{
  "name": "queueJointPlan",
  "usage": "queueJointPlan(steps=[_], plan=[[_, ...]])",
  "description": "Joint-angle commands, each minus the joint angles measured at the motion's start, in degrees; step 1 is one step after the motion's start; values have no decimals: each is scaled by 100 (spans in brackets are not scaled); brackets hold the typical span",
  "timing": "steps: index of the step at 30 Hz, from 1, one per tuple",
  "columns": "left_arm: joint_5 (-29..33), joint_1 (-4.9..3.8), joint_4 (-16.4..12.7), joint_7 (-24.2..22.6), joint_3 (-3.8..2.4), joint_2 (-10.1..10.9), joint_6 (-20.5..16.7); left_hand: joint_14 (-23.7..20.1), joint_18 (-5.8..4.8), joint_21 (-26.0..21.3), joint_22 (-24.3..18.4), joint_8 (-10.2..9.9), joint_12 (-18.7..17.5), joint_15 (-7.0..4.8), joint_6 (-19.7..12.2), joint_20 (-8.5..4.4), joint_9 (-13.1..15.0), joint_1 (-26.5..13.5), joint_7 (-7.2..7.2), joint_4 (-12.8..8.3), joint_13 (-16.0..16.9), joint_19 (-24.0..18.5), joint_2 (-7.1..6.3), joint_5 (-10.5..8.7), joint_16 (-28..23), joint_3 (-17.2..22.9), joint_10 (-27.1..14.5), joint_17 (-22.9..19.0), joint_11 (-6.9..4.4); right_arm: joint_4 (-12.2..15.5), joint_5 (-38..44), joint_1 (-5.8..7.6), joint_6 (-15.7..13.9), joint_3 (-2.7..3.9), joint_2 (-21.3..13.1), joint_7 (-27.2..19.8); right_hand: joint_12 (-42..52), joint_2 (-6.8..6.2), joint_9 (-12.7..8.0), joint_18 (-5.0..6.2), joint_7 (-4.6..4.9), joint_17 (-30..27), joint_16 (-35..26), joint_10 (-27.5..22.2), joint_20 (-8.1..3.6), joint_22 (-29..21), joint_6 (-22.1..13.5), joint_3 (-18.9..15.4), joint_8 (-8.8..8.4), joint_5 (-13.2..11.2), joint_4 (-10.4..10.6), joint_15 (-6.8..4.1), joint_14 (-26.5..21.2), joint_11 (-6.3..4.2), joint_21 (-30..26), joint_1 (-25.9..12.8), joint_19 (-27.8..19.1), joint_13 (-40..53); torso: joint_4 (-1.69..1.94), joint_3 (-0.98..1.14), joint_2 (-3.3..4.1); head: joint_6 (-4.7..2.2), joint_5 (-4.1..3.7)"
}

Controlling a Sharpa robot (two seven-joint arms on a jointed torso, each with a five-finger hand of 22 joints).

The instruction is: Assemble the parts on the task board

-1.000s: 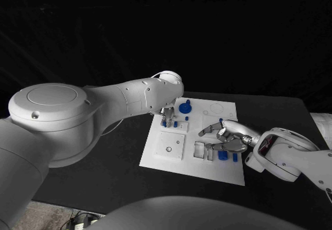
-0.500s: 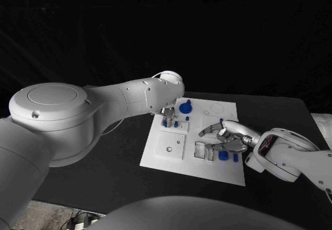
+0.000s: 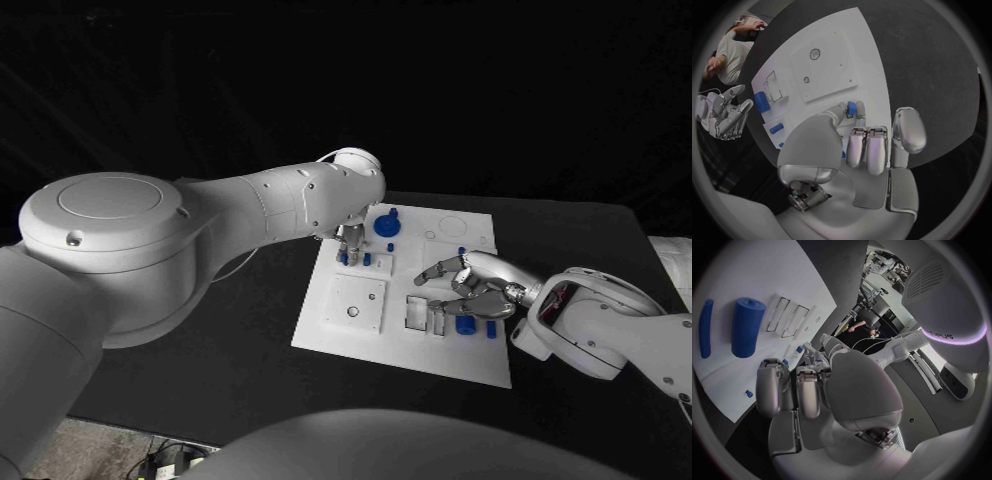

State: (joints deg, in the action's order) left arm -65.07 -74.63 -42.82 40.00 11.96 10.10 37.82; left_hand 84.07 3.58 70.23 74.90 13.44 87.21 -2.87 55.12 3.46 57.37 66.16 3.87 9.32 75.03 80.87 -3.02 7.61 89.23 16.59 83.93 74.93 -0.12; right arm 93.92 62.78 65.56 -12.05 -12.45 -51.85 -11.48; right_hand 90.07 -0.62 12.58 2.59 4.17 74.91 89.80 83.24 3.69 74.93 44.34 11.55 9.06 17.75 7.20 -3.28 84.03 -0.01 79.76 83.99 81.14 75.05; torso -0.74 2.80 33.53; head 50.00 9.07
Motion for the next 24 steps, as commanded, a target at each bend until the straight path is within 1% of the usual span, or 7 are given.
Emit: queueJointPlan(steps=[1,3,4,9,17,24], plan=[[-43,37,-29,617,16,-8,155,541,43,-31,971,-4,-10,12,-78,15,69,-61,13,30,1171,49,-43,-103,2,-67,220,1445,21,-2,40,-5,96,-1,5,-40,-7,-5,8,38,7,1509,20,676,0,1116,33,25,26,-17,3,40,597,-29,-22,-49,-26,1495,2,0,-3,0,5],[-54,37,-35,618,16,-7,160,540,43,-32,972,-5,-10,22,-112,23,129,-93,27,68,1173,53,-46,-208,0,-108,221,1443,33,-3,40,-5,95,-1,5,-42,-7,-5,8,38,7,1509,20,676,0,1116,33,25,26,-17,3,40,597,-29,-22,-49,-26,1495,1,-1,-2,0,3],[-58,37,-37,618,17,-7,161,539,43,-34,972,-5,-9,23,-117,25,140,-101,29,76,1174,53,-47,-224,-1,-116,222,1442,35,-3,40,-5,95,-1,5,-42,-7,-5,8,38,7,1509,20,676,0,1116,33,25,26,-17,3,40,597,-29,-22,-49,-26,1495,1,-1,-2,0,3],[-82,37,-53,625,17,1,168,539,45,-42,970,-8,-20,26,-130,27,158,-109,33,88,1162,51,-48,-246,-1,-129,208,1442,40,-1,40,-6,94,-1,3,-43,-7,-5,8,38,7,1509,20,676,0,1116,33,25,26,-17,3,40,597,-29,-22,-49,-26,1495,1,2,-2,0,9],[-118,36,-78,651,18,16,179,543,44,-36,972,-17,-15,29,-153,29,175,-118,40,99,1168,55,-56,-266,5,-145,215,1447,45,1,40,-6,97,-1,-3,-43,-7,-5,8,38,7,1509,20,676,0,1116,33,25,26,-17,3,40,597,-29,-22,-49,-26,1495,2,-1,0,0,12],[-142,35,-99,683,18,13,199,584,32,30,991,-23,-3,32,-235,36,276,-159,61,163,1184,99,-72,-390,64,-219,235,1497,46,2,40,-8,97,-1,-8,-44,-7,-5,8,38,7,1509,20,676,0,1116,33,25,26,-17,3,40,597,-29,-22,-49,-26,1495,1,-2,0,0,21]])
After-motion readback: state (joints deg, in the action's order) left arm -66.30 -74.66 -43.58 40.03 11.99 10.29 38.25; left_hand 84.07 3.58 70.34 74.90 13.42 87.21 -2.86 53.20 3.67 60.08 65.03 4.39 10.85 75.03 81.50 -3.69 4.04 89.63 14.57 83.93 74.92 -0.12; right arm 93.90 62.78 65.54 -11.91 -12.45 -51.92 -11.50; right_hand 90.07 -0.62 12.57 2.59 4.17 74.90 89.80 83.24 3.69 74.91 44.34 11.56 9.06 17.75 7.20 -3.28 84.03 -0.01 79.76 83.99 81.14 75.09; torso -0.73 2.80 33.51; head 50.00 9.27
